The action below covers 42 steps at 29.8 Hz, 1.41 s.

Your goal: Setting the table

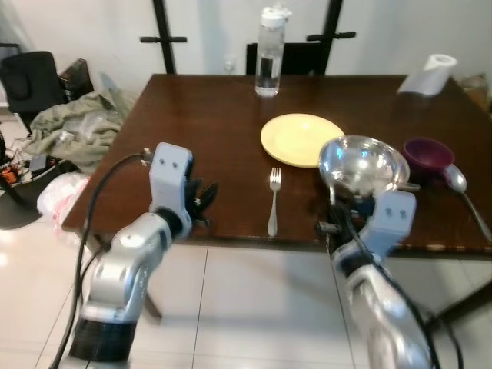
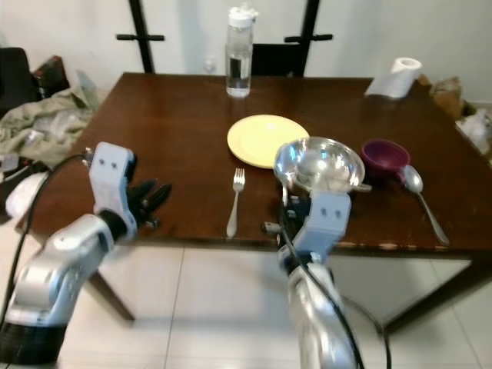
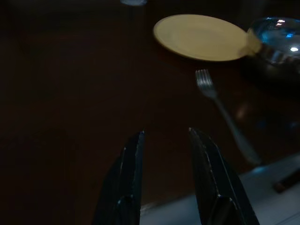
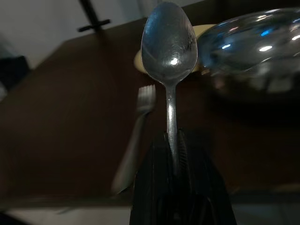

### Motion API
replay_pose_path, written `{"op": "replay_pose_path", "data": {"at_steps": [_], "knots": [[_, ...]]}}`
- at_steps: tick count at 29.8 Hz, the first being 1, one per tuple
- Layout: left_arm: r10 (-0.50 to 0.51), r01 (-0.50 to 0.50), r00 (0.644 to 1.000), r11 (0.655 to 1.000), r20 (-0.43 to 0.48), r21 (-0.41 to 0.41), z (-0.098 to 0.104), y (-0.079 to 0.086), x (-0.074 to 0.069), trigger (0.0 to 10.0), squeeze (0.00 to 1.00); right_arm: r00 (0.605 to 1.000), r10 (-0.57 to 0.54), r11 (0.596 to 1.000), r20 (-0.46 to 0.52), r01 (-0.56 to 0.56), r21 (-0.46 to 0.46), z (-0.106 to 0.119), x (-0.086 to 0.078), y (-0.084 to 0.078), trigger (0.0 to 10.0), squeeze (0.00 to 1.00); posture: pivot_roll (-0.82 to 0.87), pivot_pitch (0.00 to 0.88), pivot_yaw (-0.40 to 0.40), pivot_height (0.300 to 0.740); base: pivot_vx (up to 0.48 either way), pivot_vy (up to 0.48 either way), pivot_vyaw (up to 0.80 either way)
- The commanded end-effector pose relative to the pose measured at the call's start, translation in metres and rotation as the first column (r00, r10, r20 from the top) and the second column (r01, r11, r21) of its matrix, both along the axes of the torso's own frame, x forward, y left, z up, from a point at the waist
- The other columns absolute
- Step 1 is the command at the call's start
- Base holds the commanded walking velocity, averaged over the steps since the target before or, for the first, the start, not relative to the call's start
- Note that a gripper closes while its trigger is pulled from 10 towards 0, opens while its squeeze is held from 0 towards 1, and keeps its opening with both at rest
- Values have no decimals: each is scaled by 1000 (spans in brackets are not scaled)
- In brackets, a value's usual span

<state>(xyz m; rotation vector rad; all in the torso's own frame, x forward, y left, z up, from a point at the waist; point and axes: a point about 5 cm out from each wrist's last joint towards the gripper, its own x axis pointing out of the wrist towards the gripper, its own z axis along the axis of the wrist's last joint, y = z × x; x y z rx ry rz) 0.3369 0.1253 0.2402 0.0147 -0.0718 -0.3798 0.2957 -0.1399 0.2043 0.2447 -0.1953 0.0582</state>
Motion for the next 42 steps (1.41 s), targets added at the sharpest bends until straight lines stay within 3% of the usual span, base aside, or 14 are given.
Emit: {"op": "replay_pose_path", "data": {"at_steps": [1,16,36,42], "knots": [[19,-19,999,1000,-26,3,-8,4,0,10000,0,1000,3,1000,-11,-3,-9,-4,-1,1,10000,0,52,142,131,740,-345,0,0],[23,-23,999,1000,-30,2,-8,4,1,10000,0,1000,10,1000,-17,-10,-14,-6,-1,2,10000,0,52,144,133,740,-339,0,0],[62,-64,997,998,-53,-26,-9,7,6,10000,0,997,68,996,-30,-70,-57,-8,-3,10,10000,0,51,149,134,740,0,0,0],[70,-71,996,997,-56,-27,-9,7,7,10000,0,996,88,994,-22,-89,-70,-8,-4,11,10000,0,50,151,133,740,0,0,766]]}}
